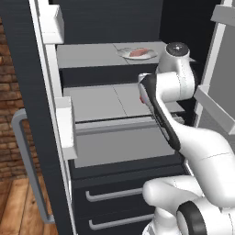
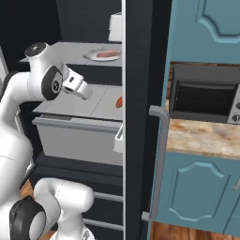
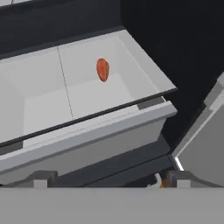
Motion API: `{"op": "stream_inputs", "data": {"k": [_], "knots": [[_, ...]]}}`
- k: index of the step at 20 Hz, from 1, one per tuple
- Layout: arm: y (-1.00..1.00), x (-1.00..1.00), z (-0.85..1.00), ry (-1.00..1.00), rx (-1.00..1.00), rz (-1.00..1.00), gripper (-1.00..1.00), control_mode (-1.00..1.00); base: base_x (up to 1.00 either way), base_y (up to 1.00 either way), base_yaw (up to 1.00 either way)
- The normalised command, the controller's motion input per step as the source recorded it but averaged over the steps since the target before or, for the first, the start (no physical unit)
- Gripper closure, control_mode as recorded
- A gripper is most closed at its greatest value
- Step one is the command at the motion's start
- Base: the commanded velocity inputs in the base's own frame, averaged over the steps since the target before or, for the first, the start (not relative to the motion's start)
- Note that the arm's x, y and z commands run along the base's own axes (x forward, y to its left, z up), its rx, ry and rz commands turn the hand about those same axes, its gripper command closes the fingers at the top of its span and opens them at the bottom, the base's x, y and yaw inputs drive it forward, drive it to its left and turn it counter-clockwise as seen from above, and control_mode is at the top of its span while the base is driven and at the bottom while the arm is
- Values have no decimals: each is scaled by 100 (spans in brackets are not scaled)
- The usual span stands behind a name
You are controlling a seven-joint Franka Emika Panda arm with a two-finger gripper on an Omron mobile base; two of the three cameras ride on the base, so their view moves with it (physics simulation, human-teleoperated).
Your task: Retrieve the steak from the fridge and place it on the cutting board.
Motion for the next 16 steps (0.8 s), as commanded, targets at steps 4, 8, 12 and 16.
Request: {"op": "stream_inputs", "data": {"k": [4,8,12,16], "knots": [[0,-5,54,-23,0,-32,-100,-100,0,0,0],[0,-1,68,-28,0,-23,-100,-100,0,0,0],[-18,4,70,-18,0,-15,-100,-100,0,0,0],[-12,9,67,-13,0,-8,-100,-100,0,0,0]]}}
